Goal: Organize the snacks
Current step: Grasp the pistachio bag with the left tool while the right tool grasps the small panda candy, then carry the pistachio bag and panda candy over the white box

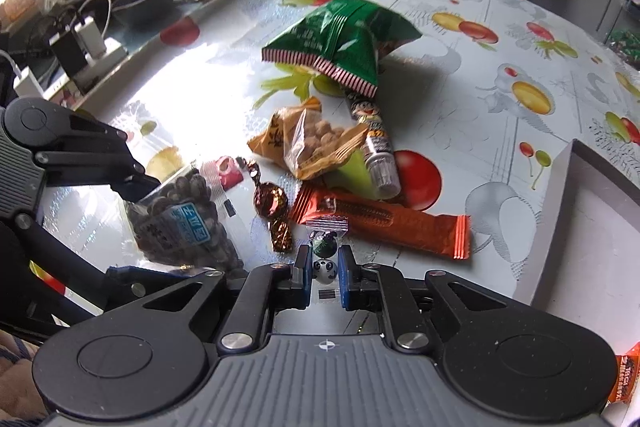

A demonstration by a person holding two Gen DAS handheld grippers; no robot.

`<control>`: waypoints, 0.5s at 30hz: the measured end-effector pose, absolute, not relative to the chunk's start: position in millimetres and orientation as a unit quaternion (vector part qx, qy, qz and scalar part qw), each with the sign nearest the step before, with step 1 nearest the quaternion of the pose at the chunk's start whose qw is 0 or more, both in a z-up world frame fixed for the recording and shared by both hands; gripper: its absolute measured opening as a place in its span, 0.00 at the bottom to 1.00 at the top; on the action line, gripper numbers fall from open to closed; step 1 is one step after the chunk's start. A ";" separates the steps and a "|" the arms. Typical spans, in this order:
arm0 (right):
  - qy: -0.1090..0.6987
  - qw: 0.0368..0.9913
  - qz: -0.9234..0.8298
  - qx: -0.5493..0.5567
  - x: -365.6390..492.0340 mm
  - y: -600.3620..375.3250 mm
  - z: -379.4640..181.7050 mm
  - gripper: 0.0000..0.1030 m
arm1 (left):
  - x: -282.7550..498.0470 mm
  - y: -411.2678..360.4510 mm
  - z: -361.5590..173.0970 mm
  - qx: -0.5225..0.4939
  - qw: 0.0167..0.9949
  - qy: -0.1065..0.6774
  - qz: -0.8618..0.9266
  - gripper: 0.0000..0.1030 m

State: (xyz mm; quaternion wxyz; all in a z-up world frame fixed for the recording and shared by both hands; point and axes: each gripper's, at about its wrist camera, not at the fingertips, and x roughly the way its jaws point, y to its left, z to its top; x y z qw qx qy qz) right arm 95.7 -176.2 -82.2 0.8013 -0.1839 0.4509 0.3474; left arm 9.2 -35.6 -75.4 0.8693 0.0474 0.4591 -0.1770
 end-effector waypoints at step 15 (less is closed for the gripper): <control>0.424 0.824 0.343 -0.156 94.1 -191.9 -57.9 0.15 | 14.6 -41.9 -56.1 0.045 0.881 0.440 -0.170 0.48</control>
